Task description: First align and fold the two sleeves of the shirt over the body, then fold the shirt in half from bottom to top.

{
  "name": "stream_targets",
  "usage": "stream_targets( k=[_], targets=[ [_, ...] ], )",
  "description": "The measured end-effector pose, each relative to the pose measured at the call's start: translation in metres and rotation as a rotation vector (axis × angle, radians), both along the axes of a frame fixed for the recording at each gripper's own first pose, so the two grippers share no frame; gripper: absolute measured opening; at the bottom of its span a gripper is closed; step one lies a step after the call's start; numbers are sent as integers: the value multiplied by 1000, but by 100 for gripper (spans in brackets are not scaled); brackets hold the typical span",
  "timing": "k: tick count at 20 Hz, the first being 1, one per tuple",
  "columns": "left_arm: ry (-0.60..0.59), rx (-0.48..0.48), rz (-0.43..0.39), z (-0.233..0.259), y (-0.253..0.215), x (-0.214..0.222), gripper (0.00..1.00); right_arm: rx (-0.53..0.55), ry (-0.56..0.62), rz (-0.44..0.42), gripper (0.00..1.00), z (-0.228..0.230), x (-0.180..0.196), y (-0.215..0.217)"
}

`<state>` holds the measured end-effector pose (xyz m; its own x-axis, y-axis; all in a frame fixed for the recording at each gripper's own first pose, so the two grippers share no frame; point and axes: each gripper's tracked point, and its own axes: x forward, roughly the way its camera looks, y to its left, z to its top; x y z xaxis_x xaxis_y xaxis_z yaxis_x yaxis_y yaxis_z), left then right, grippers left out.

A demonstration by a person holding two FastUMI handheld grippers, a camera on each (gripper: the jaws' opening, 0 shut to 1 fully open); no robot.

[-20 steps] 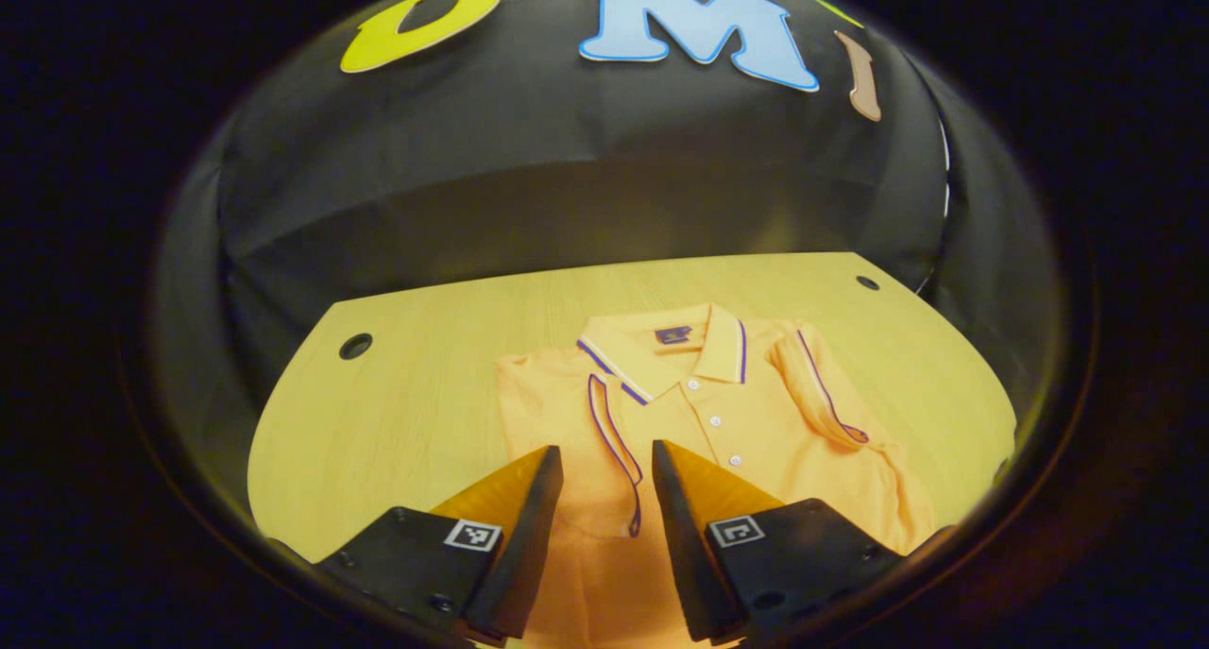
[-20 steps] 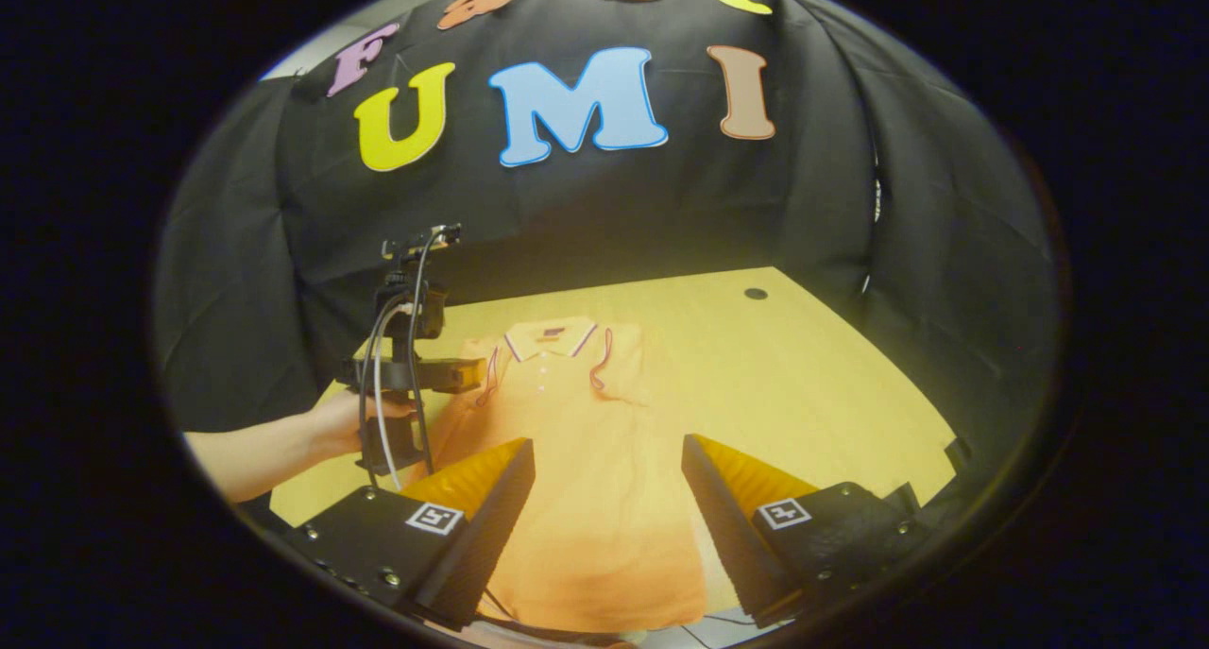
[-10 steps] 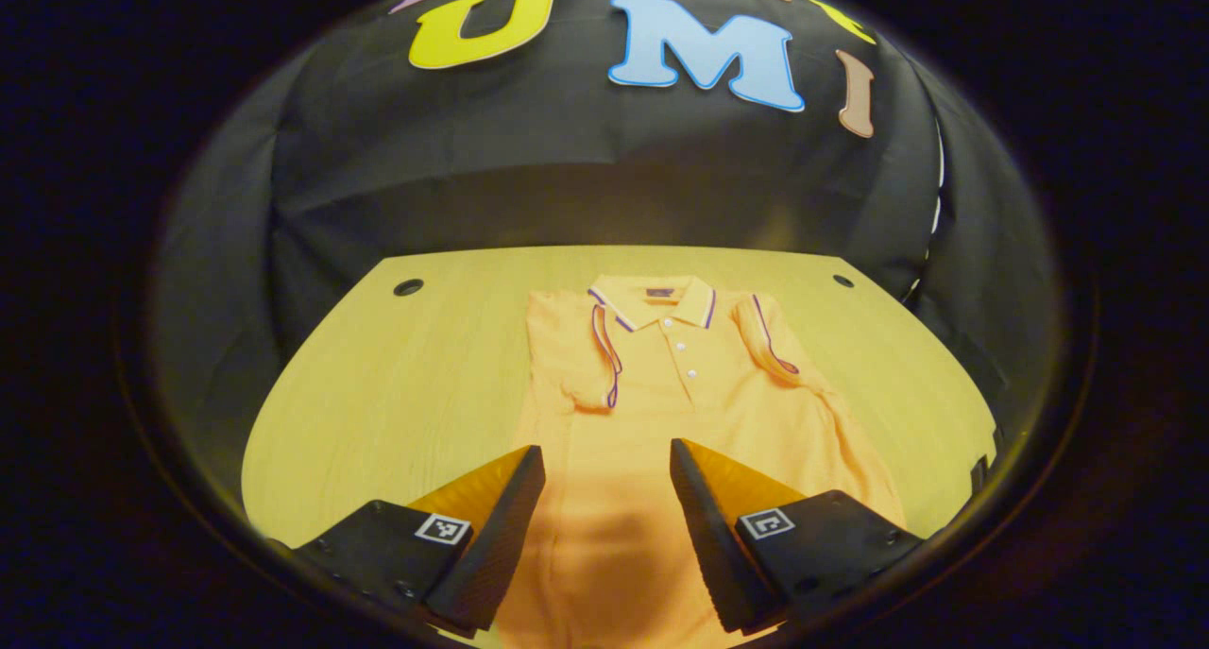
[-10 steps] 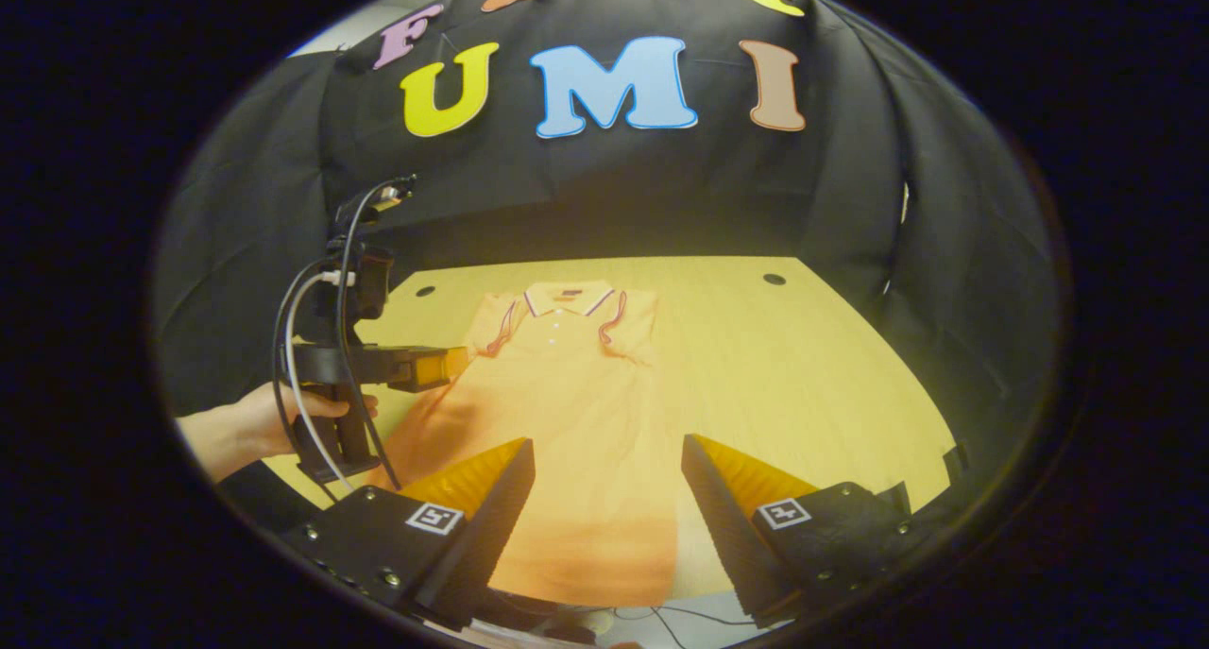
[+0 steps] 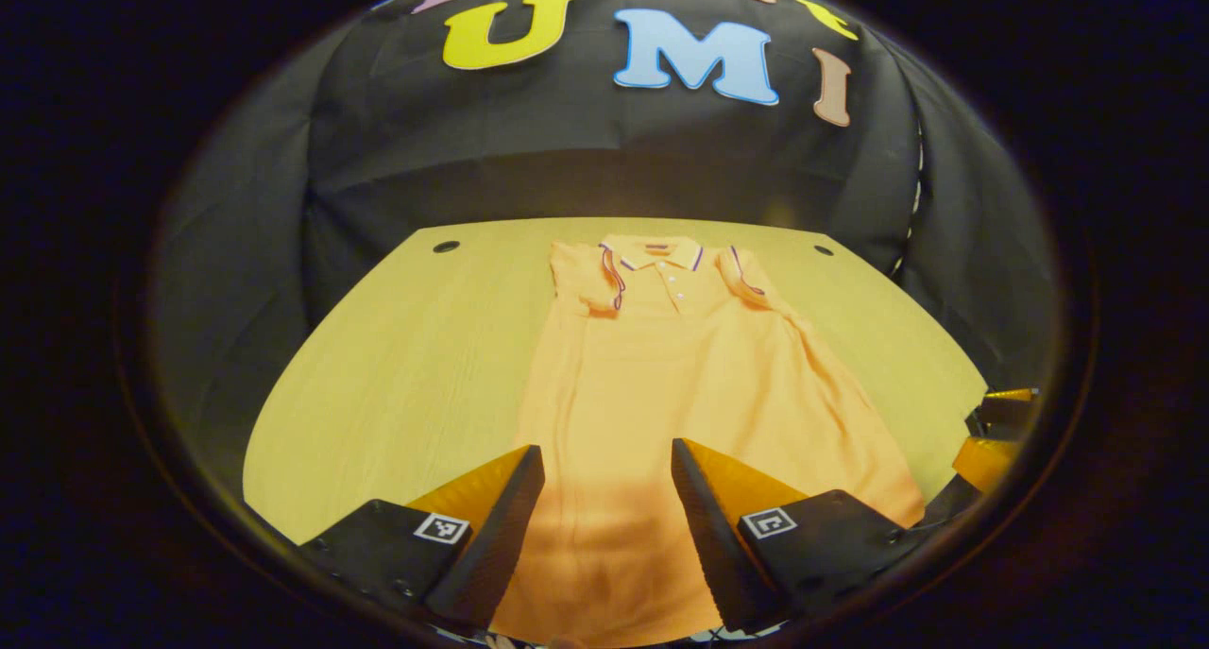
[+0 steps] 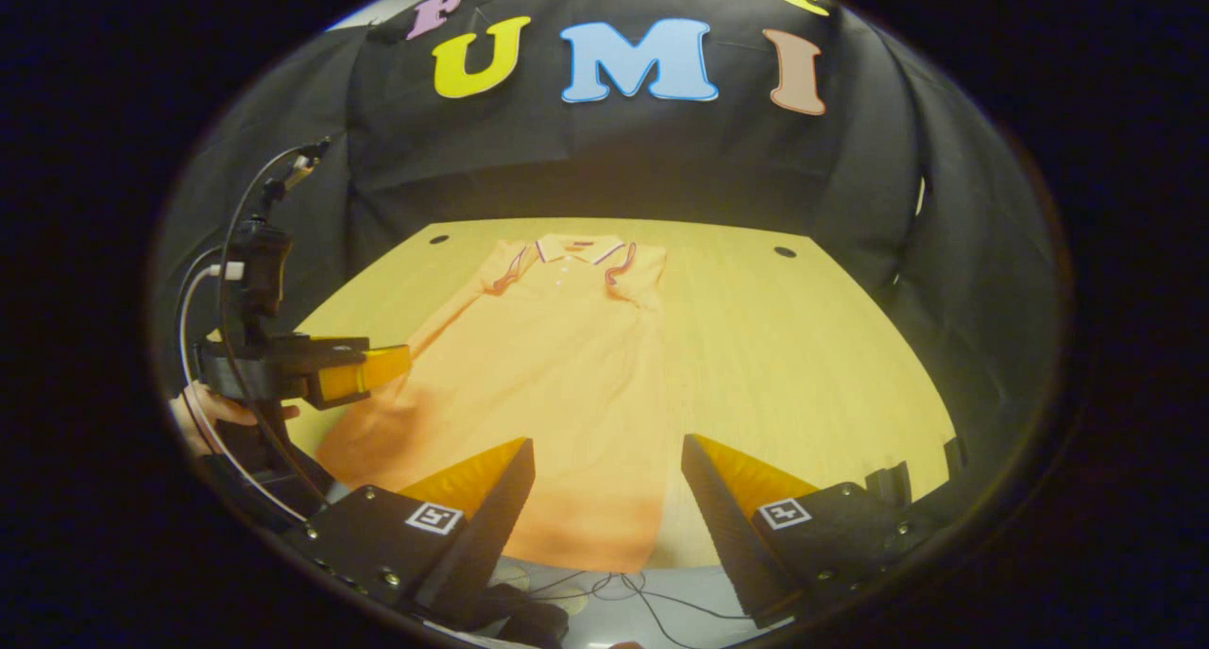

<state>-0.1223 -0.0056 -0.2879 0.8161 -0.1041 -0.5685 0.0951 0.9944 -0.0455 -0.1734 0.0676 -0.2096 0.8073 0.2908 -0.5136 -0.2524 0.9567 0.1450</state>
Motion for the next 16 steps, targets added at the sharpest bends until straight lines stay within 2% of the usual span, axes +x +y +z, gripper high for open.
stream_targets(
  k=[2,3,8,16],
  targets=[
    [6,-9,-13,-3,4,-18,91,0,41,-17,94,-13,-4,2],
    [9,-15,-23,-6,4,-27,90,4,47,-24,98,-16,-5,3],
    [29,-5,-53,-25,23,-66,90,-15,103,-61,98,-45,-11,1],
    [78,47,-46,-63,49,-103,90,-30,189,-90,98,-79,-17,0]
  ],
)
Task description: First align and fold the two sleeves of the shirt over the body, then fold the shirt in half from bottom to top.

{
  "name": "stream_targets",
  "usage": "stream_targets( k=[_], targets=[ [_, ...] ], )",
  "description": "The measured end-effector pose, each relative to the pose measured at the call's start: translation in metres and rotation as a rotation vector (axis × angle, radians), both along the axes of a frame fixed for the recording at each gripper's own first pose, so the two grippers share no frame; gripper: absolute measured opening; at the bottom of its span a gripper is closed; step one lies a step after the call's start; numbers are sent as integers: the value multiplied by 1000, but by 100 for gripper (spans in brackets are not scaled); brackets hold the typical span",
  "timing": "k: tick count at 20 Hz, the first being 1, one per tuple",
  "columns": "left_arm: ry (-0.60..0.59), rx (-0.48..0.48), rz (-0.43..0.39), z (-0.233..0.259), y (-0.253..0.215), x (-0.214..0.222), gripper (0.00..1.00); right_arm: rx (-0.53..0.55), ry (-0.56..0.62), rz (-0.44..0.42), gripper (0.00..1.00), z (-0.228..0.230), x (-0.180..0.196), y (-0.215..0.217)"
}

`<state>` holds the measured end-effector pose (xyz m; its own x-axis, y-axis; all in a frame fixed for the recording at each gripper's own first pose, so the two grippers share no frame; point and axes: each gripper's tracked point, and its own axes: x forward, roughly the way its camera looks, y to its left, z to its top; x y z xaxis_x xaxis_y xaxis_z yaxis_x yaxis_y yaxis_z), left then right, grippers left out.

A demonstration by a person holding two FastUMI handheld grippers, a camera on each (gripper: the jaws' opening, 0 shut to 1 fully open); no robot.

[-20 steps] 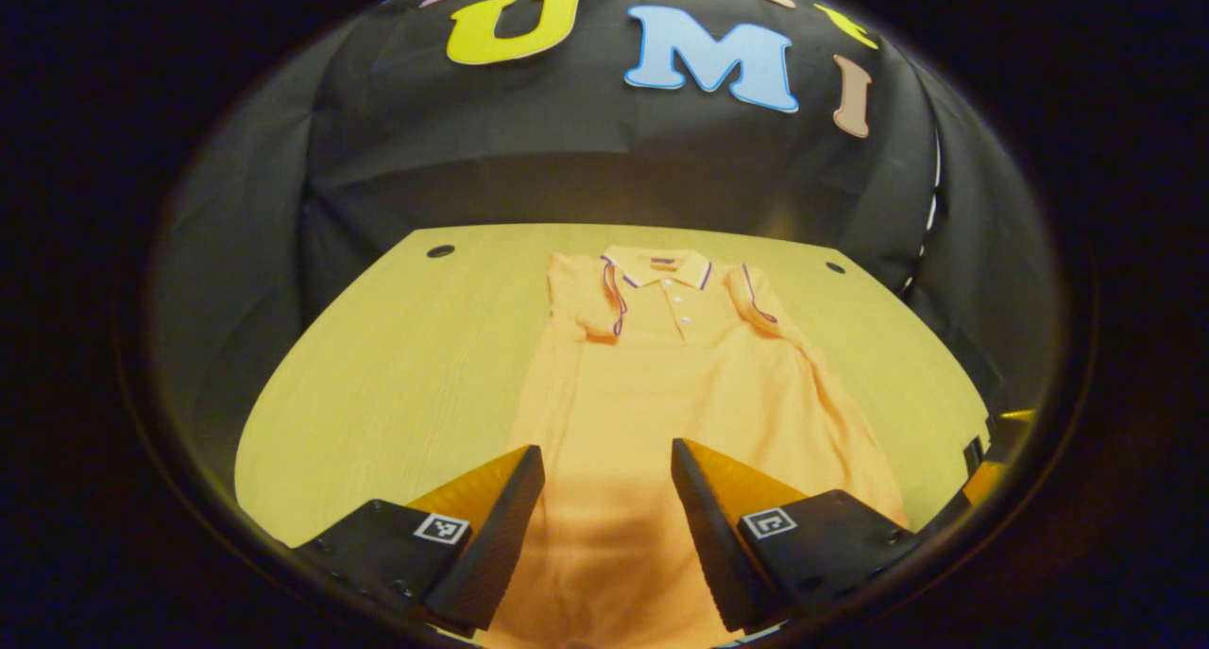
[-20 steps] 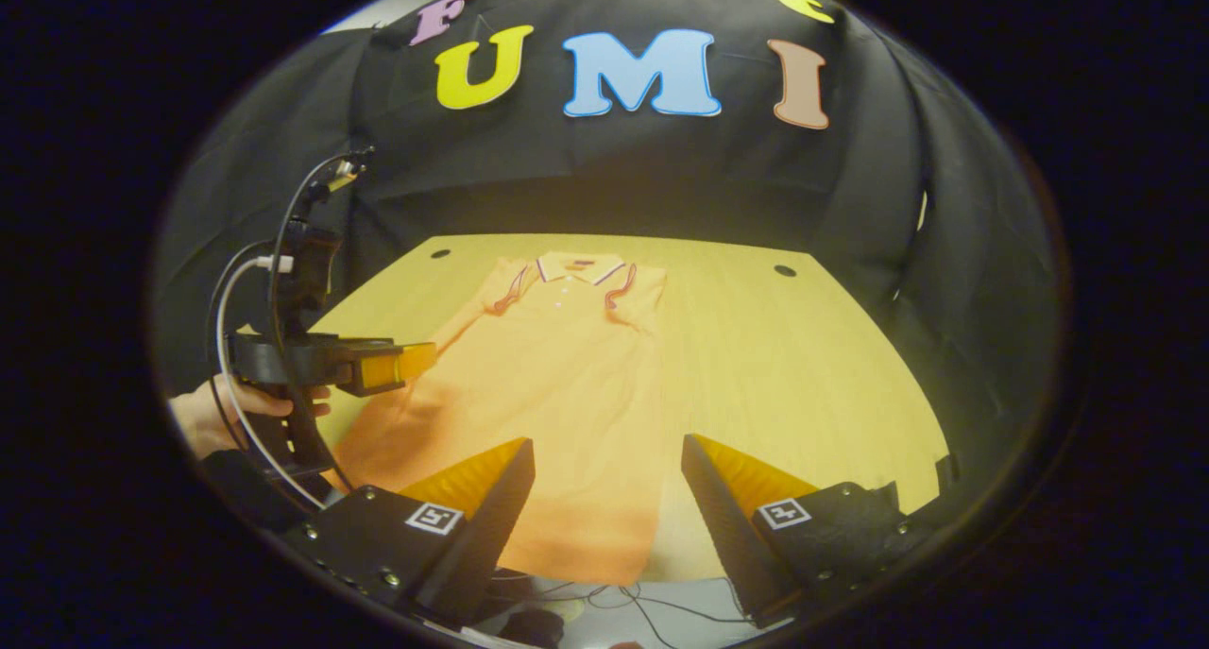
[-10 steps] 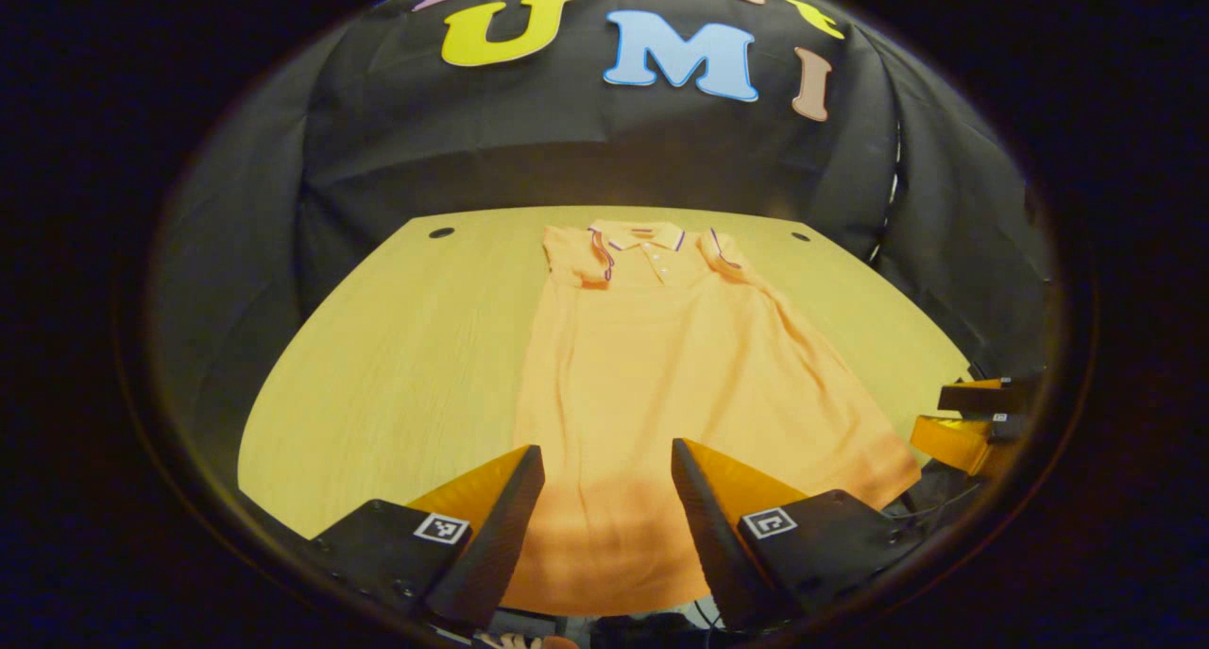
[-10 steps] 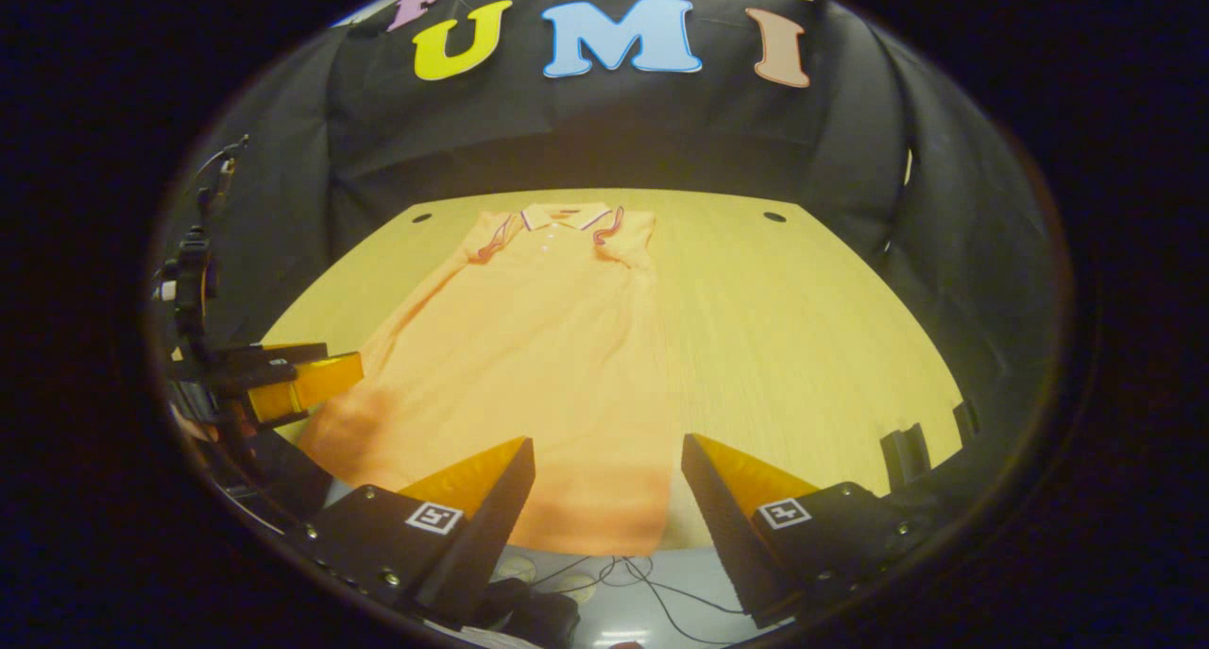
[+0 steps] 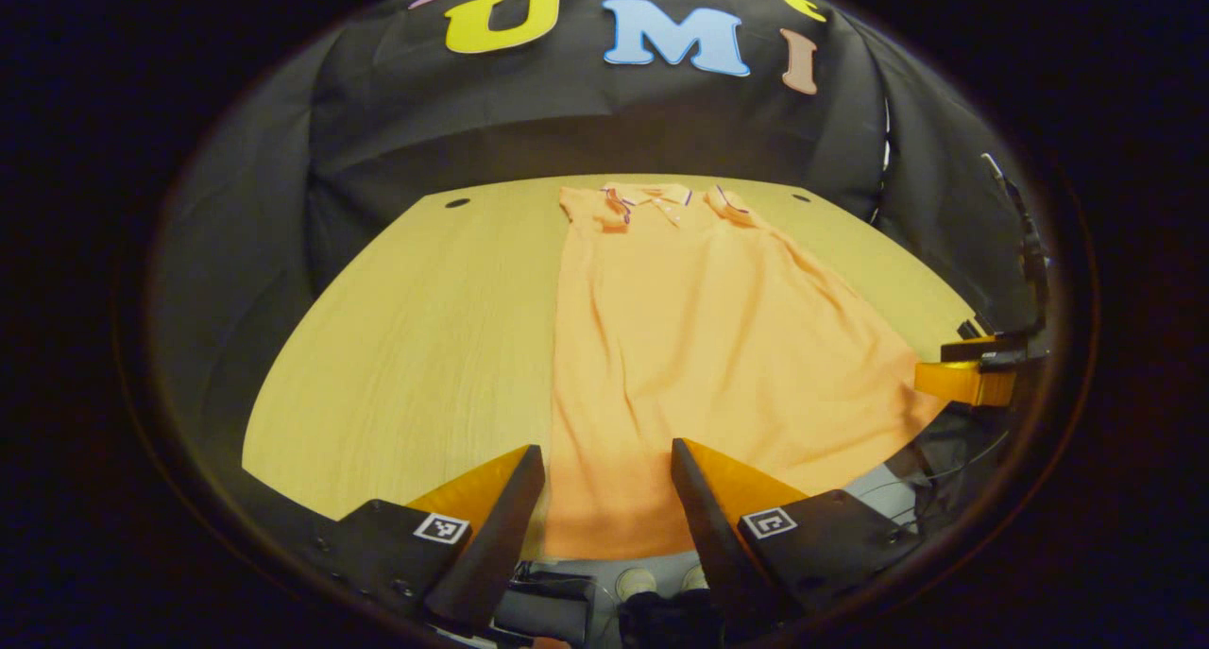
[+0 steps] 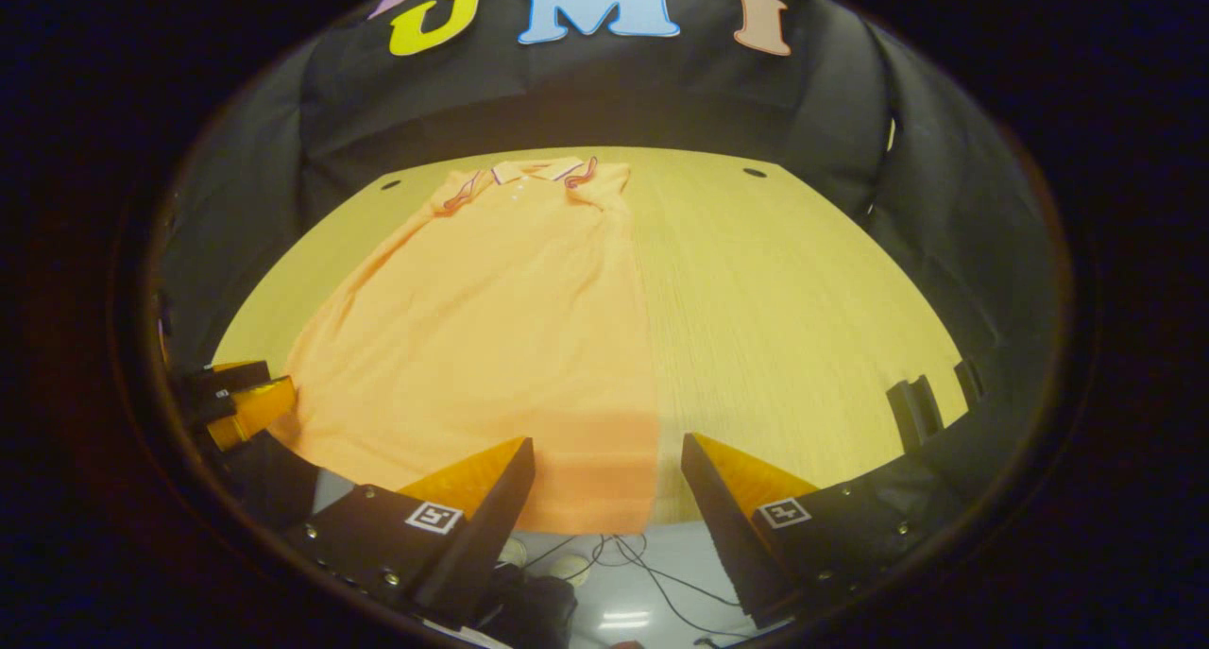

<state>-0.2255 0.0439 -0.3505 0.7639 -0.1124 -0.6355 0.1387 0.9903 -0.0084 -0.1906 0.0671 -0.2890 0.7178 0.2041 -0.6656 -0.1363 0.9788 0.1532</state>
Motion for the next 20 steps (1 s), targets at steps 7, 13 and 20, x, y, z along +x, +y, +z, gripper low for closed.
stream_targets(
  k=[7,13,20],
  targets=[
    [-19,26,5,-6,-2,-3,91,11,27,7,98,-15,-9,4],
    [-14,24,26,-8,-6,-2,80,14,-3,32,74,-15,-7,20],
    [-7,40,1,-8,-26,0,16,60,-4,24,17,-15,-9,32]
  ],
)
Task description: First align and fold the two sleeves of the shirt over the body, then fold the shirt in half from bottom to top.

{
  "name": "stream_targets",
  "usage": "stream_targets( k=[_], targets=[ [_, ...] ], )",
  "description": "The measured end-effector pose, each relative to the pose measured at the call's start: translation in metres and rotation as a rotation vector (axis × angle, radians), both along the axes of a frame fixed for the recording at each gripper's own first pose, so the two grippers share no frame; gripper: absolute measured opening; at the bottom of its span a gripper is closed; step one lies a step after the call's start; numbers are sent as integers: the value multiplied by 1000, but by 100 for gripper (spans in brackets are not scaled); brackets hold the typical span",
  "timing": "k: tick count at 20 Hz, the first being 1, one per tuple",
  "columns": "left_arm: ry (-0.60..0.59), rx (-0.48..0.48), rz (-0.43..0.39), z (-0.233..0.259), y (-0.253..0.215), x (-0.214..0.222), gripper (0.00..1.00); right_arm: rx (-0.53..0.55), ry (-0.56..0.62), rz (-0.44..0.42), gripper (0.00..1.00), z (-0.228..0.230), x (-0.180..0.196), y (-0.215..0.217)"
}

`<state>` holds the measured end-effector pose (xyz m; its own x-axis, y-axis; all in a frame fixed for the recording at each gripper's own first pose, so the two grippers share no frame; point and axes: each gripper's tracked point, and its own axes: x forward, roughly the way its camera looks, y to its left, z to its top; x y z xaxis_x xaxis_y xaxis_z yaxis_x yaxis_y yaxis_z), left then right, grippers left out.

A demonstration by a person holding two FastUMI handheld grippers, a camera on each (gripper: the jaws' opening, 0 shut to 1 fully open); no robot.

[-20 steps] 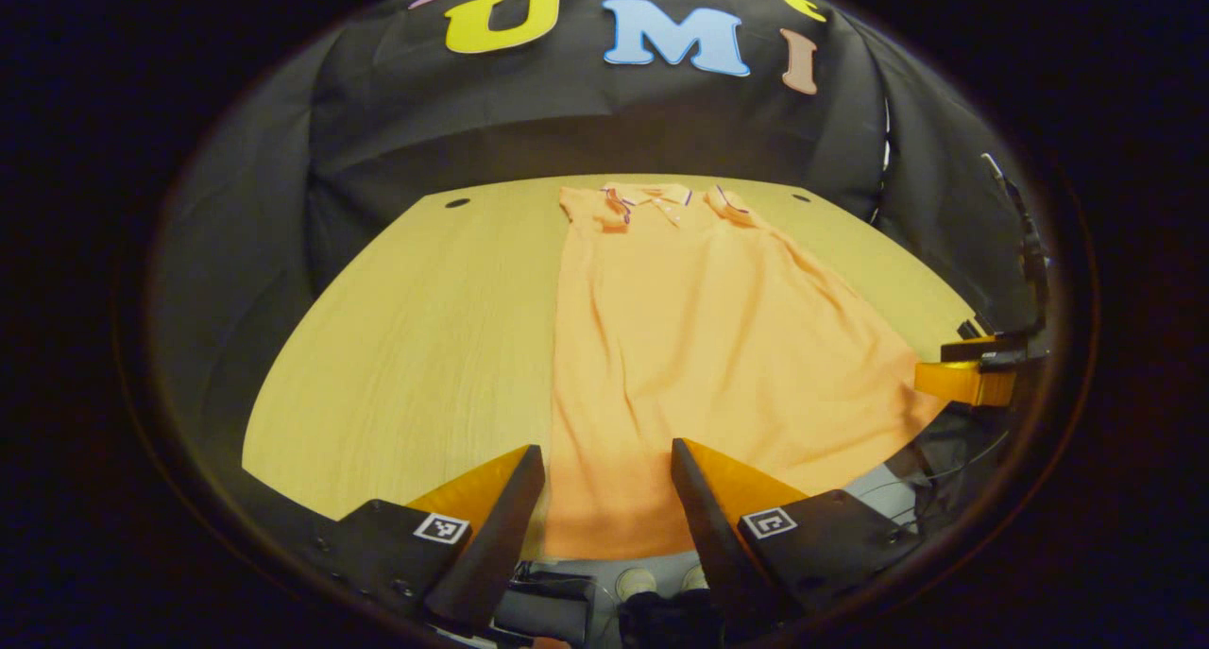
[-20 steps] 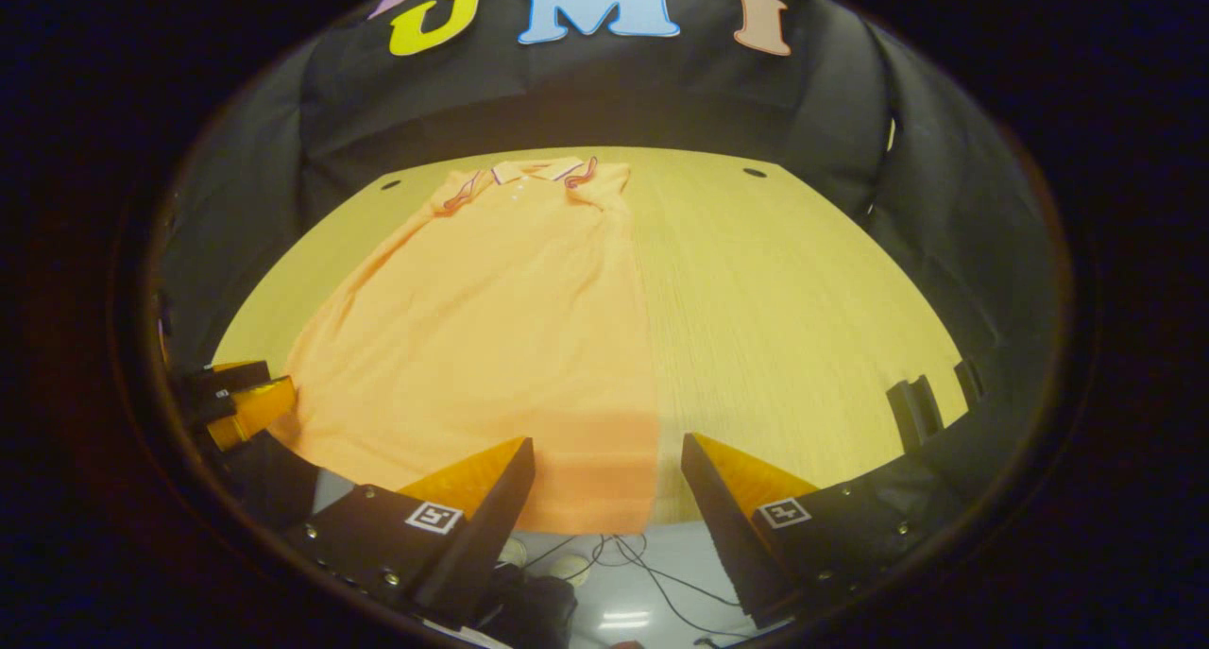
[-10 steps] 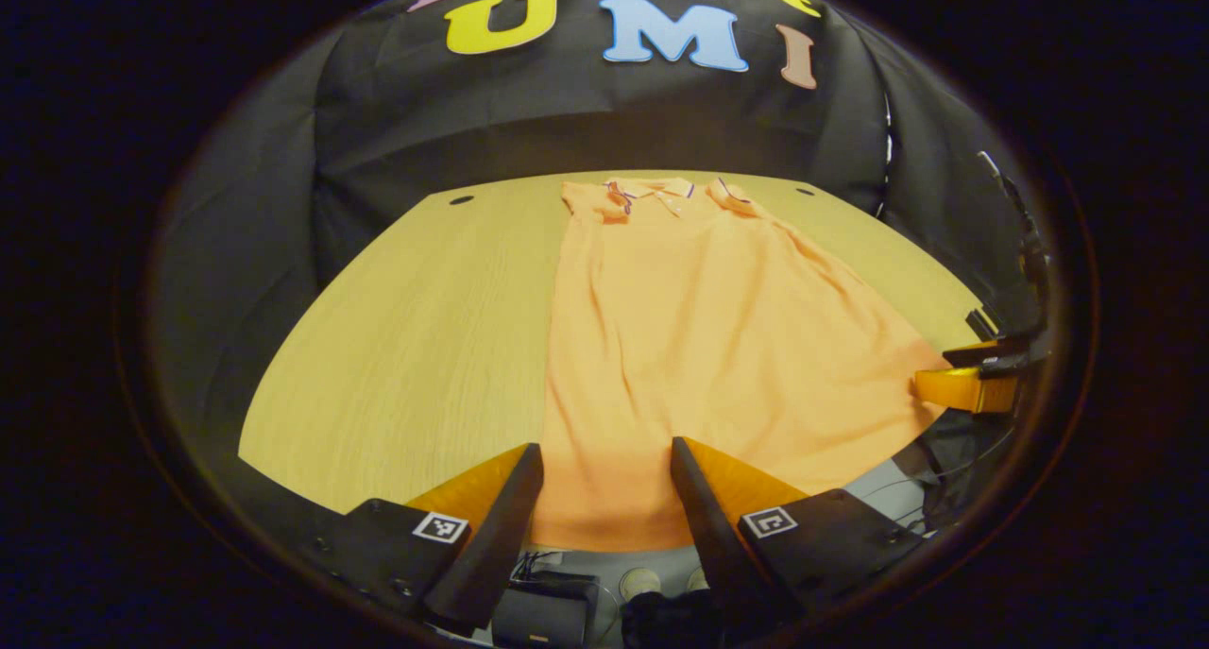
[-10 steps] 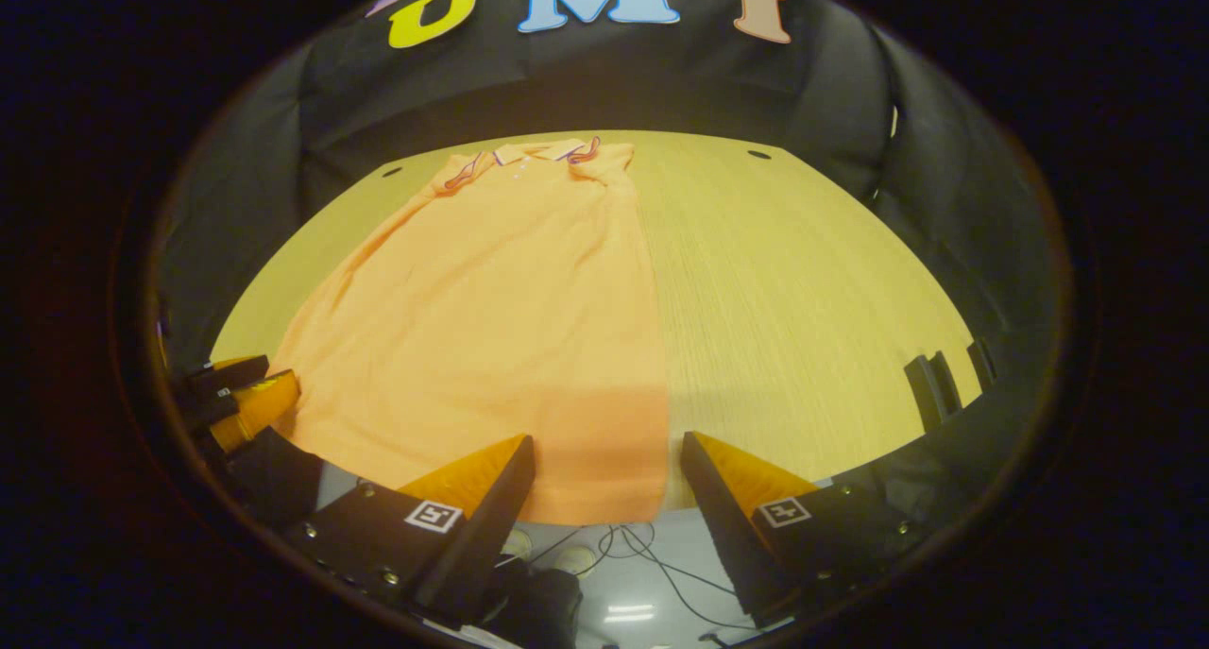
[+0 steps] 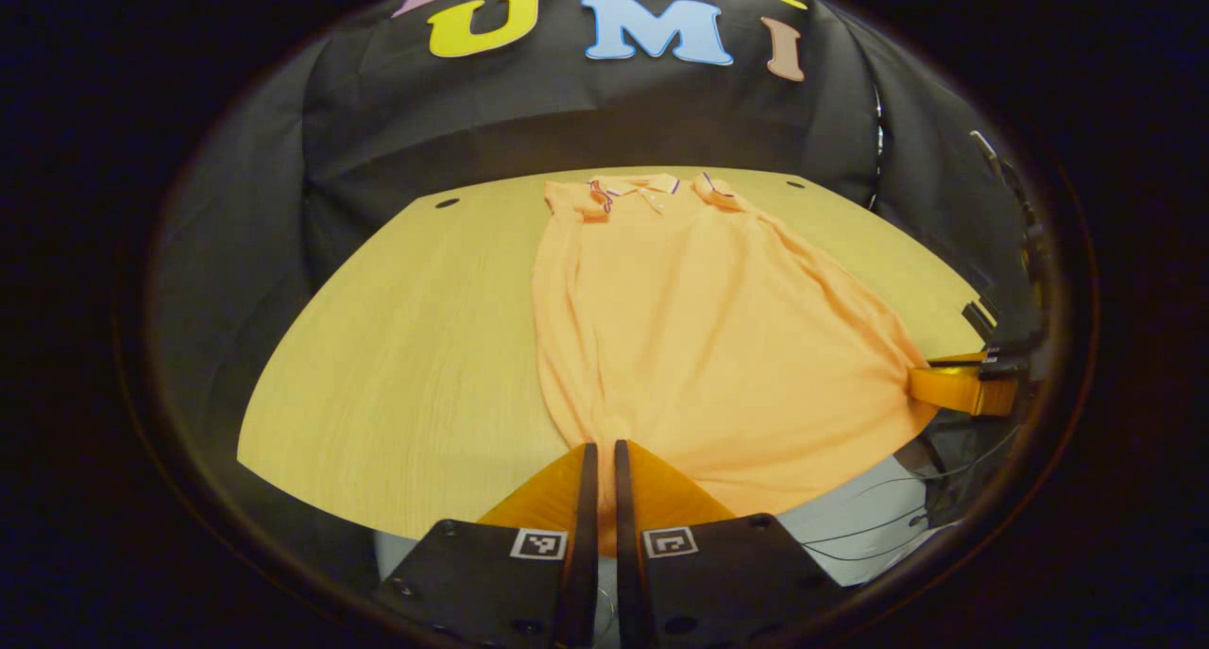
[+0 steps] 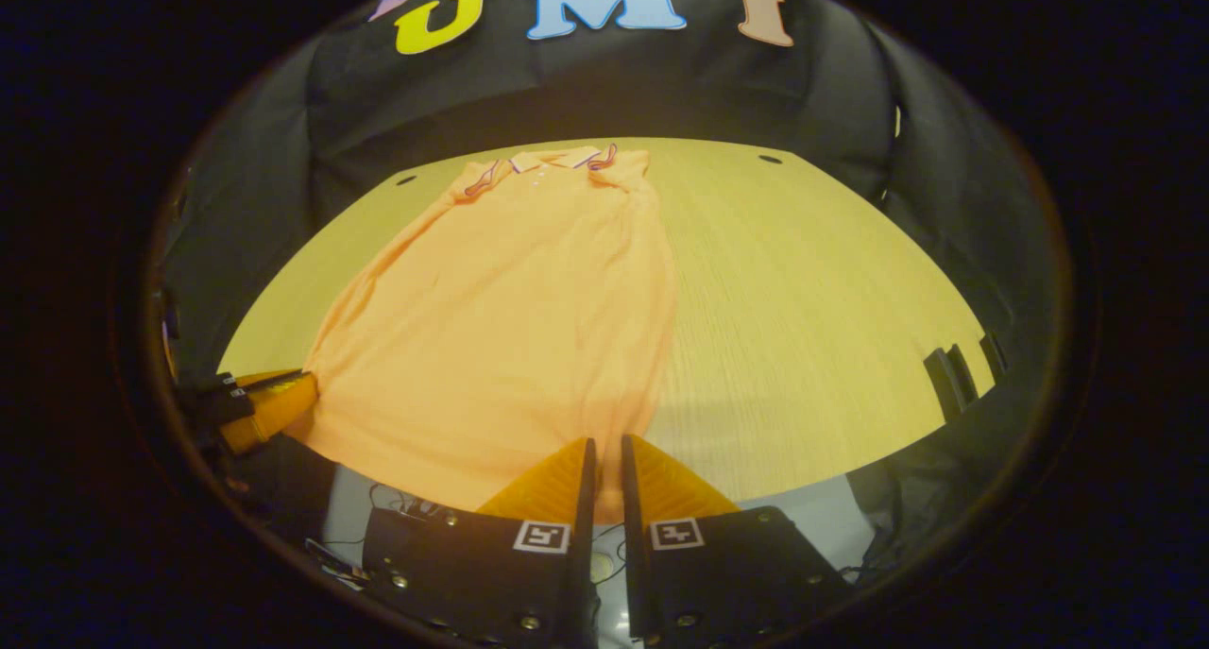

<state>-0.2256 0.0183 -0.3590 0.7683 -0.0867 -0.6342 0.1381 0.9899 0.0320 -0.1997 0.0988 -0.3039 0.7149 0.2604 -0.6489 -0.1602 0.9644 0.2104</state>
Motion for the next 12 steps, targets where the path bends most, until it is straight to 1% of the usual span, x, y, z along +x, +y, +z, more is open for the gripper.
stream_targets(
  k=[1,4,6,9,12],
  targets=[
    [12,-8,17,-1,0,0,8,26,8,-7,2,4,-3,-1],
    [42,-37,73,1,3,2,8,95,28,9,2,4,-1,1],
    [49,-53,108,6,4,2,8,108,13,18,2,13,2,-4],
    [20,-62,134,22,2,4,9,133,-47,37,2,38,11,-7],
    [-21,-67,144,44,0,9,9,141,-108,53,2,67,20,-14]
  ],
)
